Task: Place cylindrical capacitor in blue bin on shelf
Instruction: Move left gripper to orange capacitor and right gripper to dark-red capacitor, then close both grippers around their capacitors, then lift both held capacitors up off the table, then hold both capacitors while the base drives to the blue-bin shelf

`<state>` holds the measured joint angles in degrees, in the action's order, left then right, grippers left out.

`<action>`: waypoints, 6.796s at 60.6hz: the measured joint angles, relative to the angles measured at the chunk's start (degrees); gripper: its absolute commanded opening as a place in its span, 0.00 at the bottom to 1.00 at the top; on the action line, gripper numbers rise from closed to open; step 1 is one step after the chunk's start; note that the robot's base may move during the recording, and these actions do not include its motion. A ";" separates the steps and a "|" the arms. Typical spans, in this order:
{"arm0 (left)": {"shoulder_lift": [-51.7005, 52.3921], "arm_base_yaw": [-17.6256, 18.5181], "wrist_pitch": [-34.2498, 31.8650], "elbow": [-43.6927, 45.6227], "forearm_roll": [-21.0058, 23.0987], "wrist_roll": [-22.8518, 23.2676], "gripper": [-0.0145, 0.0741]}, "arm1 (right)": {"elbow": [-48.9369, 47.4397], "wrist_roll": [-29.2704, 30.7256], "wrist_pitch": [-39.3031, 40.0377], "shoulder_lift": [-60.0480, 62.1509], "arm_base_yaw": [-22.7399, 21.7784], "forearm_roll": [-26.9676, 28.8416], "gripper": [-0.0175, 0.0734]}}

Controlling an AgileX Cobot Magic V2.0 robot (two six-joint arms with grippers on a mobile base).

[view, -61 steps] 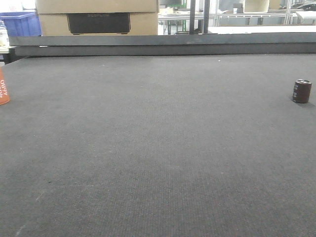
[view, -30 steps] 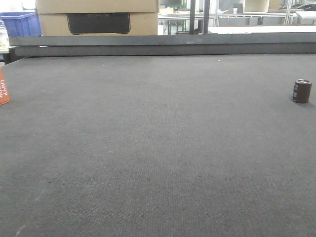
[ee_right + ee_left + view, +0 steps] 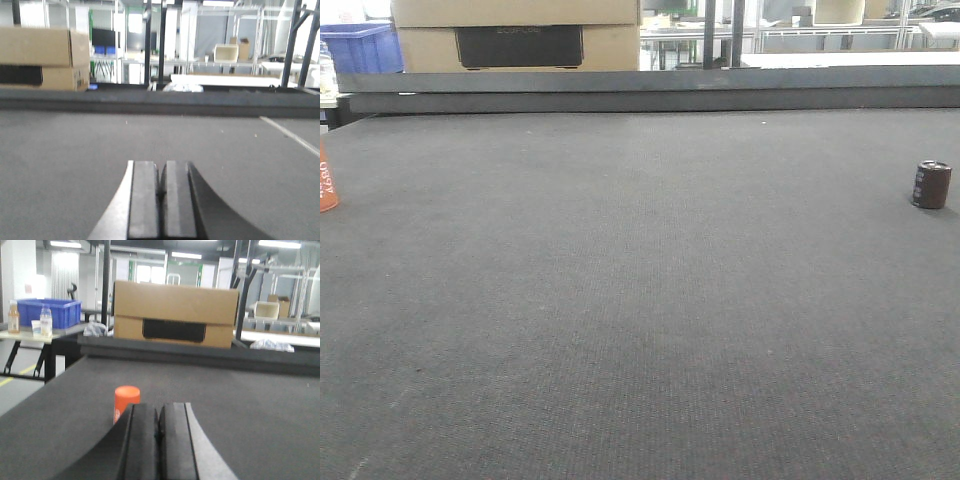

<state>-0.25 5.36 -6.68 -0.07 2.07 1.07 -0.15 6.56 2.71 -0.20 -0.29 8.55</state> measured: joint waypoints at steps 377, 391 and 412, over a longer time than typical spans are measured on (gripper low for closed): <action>-45.54 11.24 42.88 52.40 -2.97 0.00 0.04 | -43.62 -0.09 -35.41 -34.27 4.06 -2.55 0.05; -38.50 11.24 43.85 48.87 -2.97 0.00 0.04 | -43.62 -0.09 -36.29 -25.69 4.06 -2.32 0.05; -35.42 11.24 43.74 48.77 -2.97 0.00 0.04 | -43.62 -0.09 -36.52 -21.76 4.06 -1.73 0.05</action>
<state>-35.68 16.60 37.07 48.70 -0.90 1.07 -43.77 6.47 -33.81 -21.96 3.77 6.82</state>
